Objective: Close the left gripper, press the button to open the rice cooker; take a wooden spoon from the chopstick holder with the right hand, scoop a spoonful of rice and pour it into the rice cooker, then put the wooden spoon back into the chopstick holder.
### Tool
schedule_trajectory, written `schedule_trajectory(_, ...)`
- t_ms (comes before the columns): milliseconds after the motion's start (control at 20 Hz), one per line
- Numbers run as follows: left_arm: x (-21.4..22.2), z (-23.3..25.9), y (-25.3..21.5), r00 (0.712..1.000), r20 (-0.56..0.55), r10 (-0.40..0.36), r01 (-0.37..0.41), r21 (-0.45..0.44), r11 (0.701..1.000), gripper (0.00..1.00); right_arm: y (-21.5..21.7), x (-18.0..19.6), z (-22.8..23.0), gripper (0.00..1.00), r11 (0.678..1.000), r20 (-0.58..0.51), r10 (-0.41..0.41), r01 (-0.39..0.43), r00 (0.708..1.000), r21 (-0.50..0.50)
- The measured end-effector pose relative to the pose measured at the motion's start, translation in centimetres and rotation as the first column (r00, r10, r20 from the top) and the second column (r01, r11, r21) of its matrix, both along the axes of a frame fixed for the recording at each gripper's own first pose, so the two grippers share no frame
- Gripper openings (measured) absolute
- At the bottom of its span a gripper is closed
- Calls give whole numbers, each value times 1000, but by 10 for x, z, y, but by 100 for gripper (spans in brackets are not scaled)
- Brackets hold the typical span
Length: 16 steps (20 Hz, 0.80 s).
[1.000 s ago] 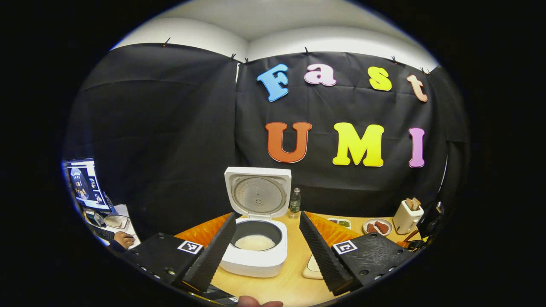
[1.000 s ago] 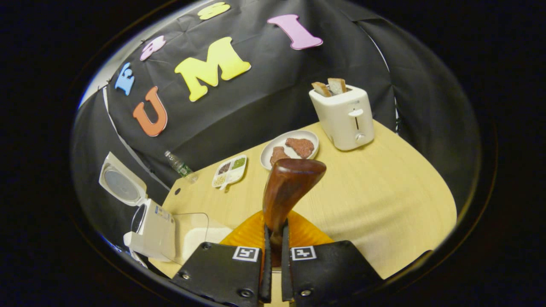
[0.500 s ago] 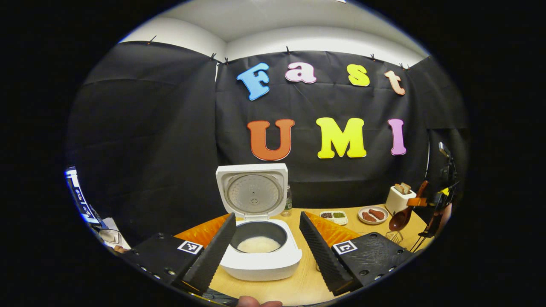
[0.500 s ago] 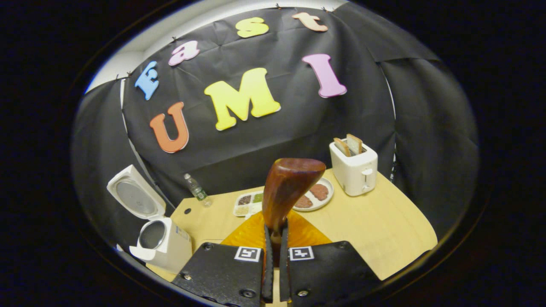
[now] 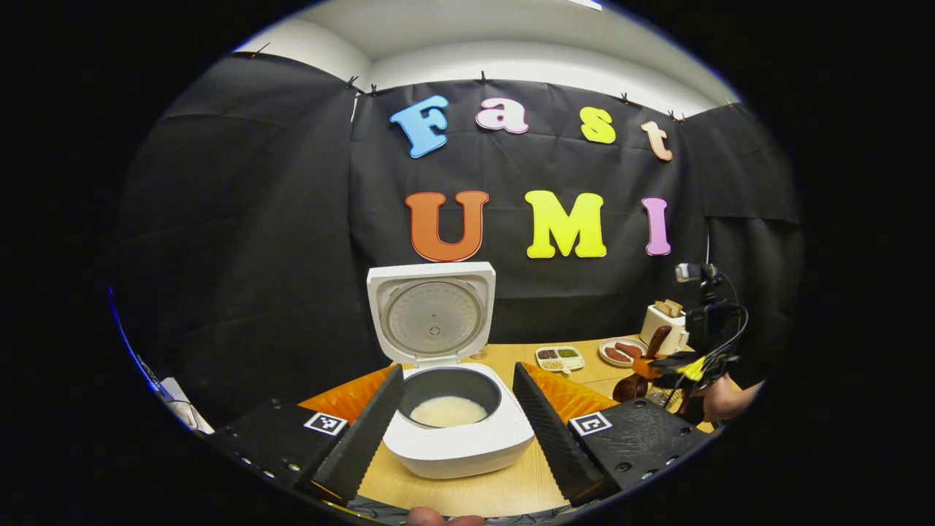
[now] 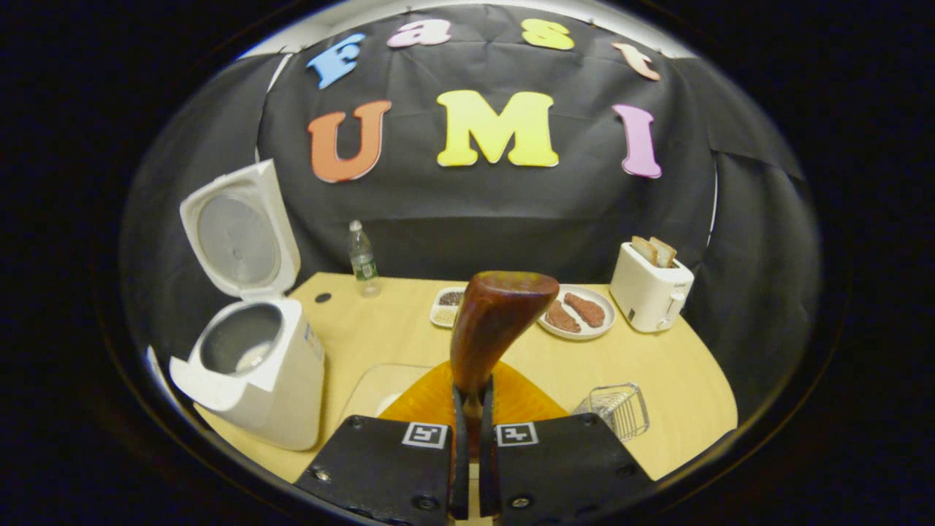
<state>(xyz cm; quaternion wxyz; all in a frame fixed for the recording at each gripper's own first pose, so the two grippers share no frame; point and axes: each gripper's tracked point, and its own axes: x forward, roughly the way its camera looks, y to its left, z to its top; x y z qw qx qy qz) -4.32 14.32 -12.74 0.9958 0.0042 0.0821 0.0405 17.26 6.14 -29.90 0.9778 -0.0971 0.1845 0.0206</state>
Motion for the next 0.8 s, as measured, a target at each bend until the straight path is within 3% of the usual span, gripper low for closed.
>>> schedule_trajectory(200,-2,-16,18,999,-41,1,-1,-5,1000,95,6,4,-36,11,977,1,-14,14,1000,-214)
schedule_trajectory(300,-7,-25,25,998,-65,4,-5,-17,1000,95,8,3,-55,11,964,-18,-23,18,1000,-264)
schedule_trajectory(500,-14,-35,38,995,-96,21,-24,-24,999,95,25,-5,-73,11,983,-50,-37,28,998,-183)
schedule_trajectory(800,-20,-39,39,992,-119,35,-38,-29,999,95,60,-3,-82,11,995,-103,-31,41,994,95)
